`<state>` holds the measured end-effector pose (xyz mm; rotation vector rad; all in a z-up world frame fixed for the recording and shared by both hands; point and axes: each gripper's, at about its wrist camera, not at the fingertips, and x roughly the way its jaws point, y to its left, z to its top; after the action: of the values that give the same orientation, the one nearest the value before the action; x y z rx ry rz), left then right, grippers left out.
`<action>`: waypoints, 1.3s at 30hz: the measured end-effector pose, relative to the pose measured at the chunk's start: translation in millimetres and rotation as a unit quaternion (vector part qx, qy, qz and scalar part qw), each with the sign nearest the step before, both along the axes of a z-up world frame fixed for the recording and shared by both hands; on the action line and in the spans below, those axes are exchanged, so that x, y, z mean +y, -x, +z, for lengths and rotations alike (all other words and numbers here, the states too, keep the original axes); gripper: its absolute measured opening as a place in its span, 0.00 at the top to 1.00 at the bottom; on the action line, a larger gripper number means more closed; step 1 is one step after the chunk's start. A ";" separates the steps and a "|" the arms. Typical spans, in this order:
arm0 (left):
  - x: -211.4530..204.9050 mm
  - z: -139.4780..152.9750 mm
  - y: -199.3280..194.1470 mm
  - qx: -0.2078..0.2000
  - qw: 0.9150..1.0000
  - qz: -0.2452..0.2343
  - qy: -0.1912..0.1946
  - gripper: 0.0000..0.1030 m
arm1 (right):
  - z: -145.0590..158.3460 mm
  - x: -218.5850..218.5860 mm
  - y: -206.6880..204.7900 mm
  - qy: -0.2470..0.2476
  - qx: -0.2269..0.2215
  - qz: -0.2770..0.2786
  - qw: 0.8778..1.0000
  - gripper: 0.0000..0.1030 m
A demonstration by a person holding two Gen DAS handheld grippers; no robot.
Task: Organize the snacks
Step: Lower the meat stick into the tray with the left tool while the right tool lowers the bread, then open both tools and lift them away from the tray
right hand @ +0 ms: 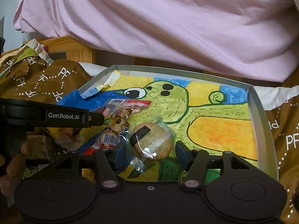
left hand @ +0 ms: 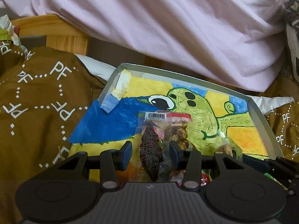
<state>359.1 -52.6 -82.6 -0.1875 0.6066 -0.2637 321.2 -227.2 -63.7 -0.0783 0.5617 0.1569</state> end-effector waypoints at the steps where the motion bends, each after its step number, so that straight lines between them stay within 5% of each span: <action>1: 0.1 0.1 -0.1 0.000 1.000 0.001 -0.002 0.53 | 0.1 0.0 0.1 -0.001 0.000 0.000 1.000 0.37; 16: 15.1 30.6 13.6 -0.003 0.999 0.022 0.046 0.43 | 33.4 -12.9 19.0 -0.026 -0.055 -0.024 0.998 0.16; 27: 22.6 92.0 67.7 -0.103 0.994 0.038 0.017 0.05 | 85.6 -30.5 68.4 -0.061 -0.141 -0.056 0.987 0.01; 39: 33.5 141.6 148.1 -0.177 0.981 0.071 0.023 0.00 | 127.5 -27.8 147.9 -0.076 -0.205 -0.054 0.974 0.01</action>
<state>211.0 -19.0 59.0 -0.2212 0.2335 -0.1674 173.3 -255.0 63.8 0.0679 0.1400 0.0738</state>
